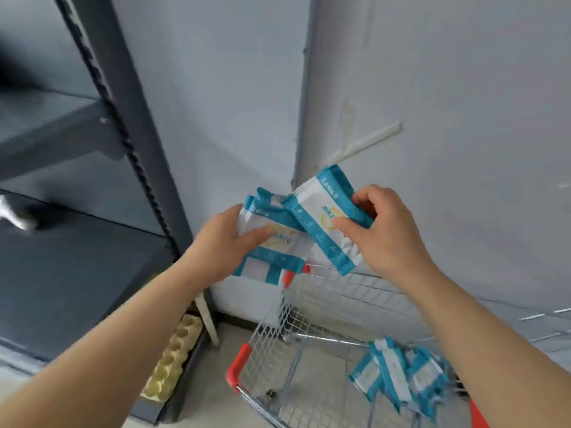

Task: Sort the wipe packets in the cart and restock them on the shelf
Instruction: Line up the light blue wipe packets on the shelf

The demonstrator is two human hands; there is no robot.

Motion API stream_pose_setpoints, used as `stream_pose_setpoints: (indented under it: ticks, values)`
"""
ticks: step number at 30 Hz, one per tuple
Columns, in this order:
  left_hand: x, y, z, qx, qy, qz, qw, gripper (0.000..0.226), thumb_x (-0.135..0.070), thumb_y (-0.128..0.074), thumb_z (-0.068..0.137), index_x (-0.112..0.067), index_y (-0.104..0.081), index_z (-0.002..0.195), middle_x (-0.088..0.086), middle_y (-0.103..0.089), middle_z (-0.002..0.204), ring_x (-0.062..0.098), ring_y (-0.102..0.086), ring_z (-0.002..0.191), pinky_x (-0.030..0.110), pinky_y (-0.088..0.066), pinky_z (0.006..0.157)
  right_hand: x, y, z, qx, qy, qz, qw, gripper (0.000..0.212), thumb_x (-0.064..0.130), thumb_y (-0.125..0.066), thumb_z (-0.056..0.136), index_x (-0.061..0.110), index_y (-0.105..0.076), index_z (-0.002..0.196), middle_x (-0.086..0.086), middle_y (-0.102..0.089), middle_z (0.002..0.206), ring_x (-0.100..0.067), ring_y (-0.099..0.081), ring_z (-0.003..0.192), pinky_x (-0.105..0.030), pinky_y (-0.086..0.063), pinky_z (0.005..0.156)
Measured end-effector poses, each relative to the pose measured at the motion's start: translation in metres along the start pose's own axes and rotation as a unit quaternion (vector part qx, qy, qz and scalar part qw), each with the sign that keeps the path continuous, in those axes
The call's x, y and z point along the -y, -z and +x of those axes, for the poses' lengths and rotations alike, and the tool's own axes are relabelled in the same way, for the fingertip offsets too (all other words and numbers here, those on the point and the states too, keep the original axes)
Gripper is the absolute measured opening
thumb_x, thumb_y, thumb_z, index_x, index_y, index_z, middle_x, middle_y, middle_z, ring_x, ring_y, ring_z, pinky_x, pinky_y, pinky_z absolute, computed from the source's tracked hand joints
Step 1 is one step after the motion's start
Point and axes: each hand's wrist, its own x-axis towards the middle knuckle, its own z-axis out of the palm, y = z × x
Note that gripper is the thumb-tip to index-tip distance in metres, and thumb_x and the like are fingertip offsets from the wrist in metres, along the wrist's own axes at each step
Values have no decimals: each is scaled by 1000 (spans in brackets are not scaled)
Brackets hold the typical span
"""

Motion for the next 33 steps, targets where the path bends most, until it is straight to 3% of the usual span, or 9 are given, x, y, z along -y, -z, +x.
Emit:
stream_pose_setpoints:
  ticks: [3, 6, 12, 16, 22, 27, 29, 31, 33]
  values:
    - [1, 89, -34, -67, -11, 9, 998, 15, -41, -62, 88, -27, -58, 91, -13, -68, 84, -4, -63, 68, 10, -43, 52, 87, -19, 4, -4, 51, 23, 998, 23, 22, -74, 80, 19, -55, 91, 1, -54, 102, -11, -56, 88, -11, -42, 71]
    - [9, 178, -71, -131, -18, 9, 991, 20, -39, -64, 88, -22, -60, 98, -11, -68, 88, 2, -64, 76, 19, -47, 61, 172, -47, 0, -5, 89, 37, 995, 23, 24, -73, 81, 18, -54, 92, 0, -56, 102, -13, -58, 90, -24, -51, 74]
    - [37, 328, -132, -211, -16, 12, 977, 23, -41, -68, 84, -22, -62, 95, -8, -71, 88, 10, -68, 78, 35, -57, 73, 317, -113, -3, 23, 132, 67, 989, 23, 23, -74, 79, 18, -55, 89, -2, -61, 100, -17, -60, 88, -30, -51, 74]
    - [63, 399, -140, -268, 13, -29, 963, 27, -37, -66, 87, -17, -59, 104, -7, -69, 94, 13, -67, 83, 32, -54, 72, 381, -153, 12, 45, 117, 62, 990, 22, 20, -72, 81, 14, -56, 94, -3, -60, 104, -18, -59, 86, -21, -43, 60]
    - [99, 463, -101, -257, 70, -124, 956, 24, -26, -59, 93, -12, -54, 112, 4, -69, 103, 17, -68, 87, 37, -57, 76, 428, -209, 51, 65, 79, -6, 995, 15, 18, -63, 87, 15, -52, 97, -3, -57, 106, -6, -48, 65, -20, -31, 48]
    - [117, 488, -55, -222, 72, -161, 959, 27, -20, -59, 94, -10, -53, 118, 6, -68, 106, 19, -68, 88, 40, -57, 80, 429, -254, 90, 86, 21, -77, 993, 20, 12, -55, 90, 10, -52, 110, -7, -50, 113, -12, -45, 64, -23, -29, 45]
    - [123, 499, -37, -207, 74, -172, 960, 28, -19, -61, 93, -11, -53, 118, 8, -68, 108, 22, -68, 92, 43, -57, 83, 426, -266, 105, 102, 3, -137, 985, 6, 8, -53, 89, 10, -51, 95, -9, -48, 102, -13, -43, 57, -24, -26, 42]
    - [127, 508, -21, -185, 78, -172, 965, 26, -18, -62, 92, -11, -54, 115, 8, -69, 107, 23, -69, 93, 44, -57, 83, 423, -275, 116, 123, -22, -174, 977, 22, 6, -53, 86, 13, -39, 70, -8, -42, 82, -16, -36, 49, -24, -23, 40]
    - [131, 514, -7, -160, 78, -170, 969, 26, -17, -63, 91, -10, -54, 115, 7, -70, 104, 22, -69, 90, 41, -58, 79, 421, -279, 126, 142, -31, -192, 971, 30, 5, -53, 83, 14, -33, 63, -4, -33, 70, -17, -30, 48, -23, -21, 40]
